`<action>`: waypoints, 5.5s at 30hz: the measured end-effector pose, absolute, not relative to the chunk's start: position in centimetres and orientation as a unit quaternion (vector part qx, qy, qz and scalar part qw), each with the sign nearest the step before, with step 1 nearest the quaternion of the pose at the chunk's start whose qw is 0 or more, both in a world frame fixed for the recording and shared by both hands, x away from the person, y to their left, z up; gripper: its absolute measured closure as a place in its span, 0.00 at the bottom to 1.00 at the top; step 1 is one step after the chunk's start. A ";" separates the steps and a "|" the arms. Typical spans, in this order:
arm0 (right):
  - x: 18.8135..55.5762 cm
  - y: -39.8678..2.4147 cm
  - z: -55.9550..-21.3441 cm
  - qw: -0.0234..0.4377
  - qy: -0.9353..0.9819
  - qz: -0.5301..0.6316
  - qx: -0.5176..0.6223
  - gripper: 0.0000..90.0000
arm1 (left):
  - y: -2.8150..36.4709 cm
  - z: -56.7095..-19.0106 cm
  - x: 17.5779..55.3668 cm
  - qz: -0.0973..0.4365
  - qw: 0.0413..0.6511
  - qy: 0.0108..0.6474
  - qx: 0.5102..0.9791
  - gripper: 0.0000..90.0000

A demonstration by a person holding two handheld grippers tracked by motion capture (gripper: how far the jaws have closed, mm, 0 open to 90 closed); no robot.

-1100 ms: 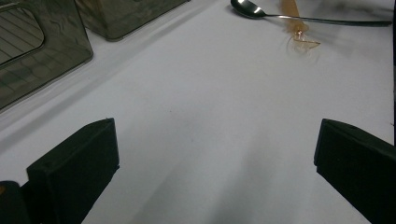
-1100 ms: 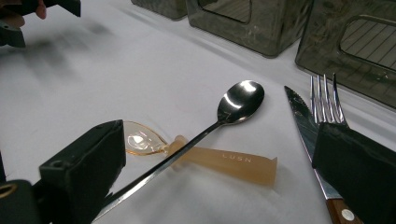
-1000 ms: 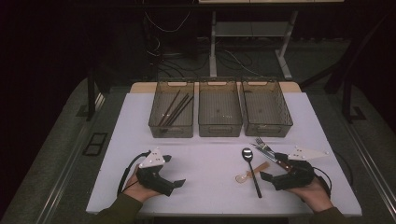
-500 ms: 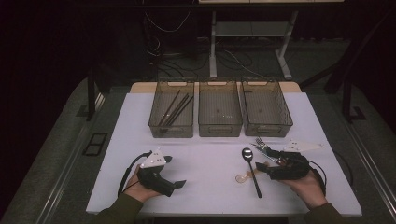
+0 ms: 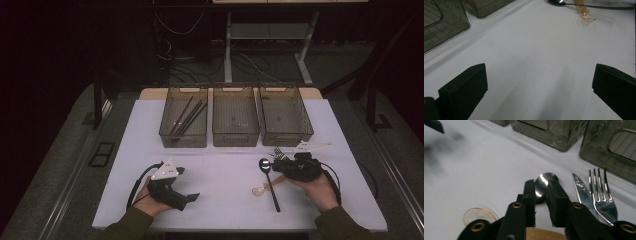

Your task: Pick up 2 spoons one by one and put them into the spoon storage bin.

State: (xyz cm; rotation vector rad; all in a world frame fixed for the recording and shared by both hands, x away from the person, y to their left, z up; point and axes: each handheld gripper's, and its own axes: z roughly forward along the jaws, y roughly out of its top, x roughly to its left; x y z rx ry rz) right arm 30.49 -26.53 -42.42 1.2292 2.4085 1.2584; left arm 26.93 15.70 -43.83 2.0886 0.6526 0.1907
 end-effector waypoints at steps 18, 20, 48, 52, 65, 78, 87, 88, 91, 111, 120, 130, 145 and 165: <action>34.3 -25.2 -44.0 0.098 0.819 0.345 0.447 1.00 | 15.6 -44.0 27.0 0.074 0.451 0.266 0.849 0.00; 34.5 -25.0 -44.2 0.100 0.820 0.340 0.449 1.00 | 15.6 -44.0 27.0 0.074 0.450 0.265 0.849 0.00; 34.6 -23.0 -44.5 0.088 0.835 0.340 0.424 1.00 | 15.5 -44.1 27.0 0.069 0.446 0.264 0.853 0.00; 34.5 -22.4 -44.4 0.082 0.839 0.343 0.414 1.00 | 15.5 -44.1 27.0 0.068 0.446 0.263 0.853 0.00; 34.0 -21.0 -44.1 0.054 0.856 0.355 0.372 1.00 | 15.5 -44.1 27.0 0.068 0.445 0.262 0.854 0.00; 33.6 -20.8 -43.5 0.044 0.855 0.369 0.363 0.68 | 15.5 -44.1 27.0 0.068 0.445 0.261 0.854 0.00; 33.3 -20.1 -44.2 0.043 0.873 0.343 0.344 0.60 | 15.4 -44.1 27.0 0.066 0.446 0.260 0.854 0.00; 33.3 -20.0 -44.2 0.044 0.874 0.340 0.343 0.60 | 15.4 -44.1 27.0 0.066 0.445 0.260 0.854 0.00; 33.3 -20.0 -44.3 0.044 0.877 0.339 0.339 0.58 | 15.4 -44.1 27.0 0.066 0.444 0.259 0.855 0.00; 32.2 -19.0 -44.2 0.087 0.899 0.310 0.297 0.62 | 15.4 -44.1 27.0 0.067 0.442 0.259 0.856 0.00; 32.1 -19.0 -44.2 0.087 0.899 0.310 0.296 0.64 | 15.4 -44.1 27.0 0.067 0.441 0.258 0.857 0.00; 32.2 -19.1 -44.1 0.083 0.898 0.309 0.301 0.66 | 15.4 -44.1 27.0 0.066 0.441 0.258 0.857 0.00; 31.8 -19.5 -43.2 0.089 0.888 0.337 0.299 0.96 | 15.4 -44.1 27.0 0.064 0.442 0.258 0.857 0.00; 32.6 -21.5 -42.4 0.069 0.853 0.380 0.351 1.00 | 15.3 -44.1 27.0 0.064 0.443 0.258 0.856 0.00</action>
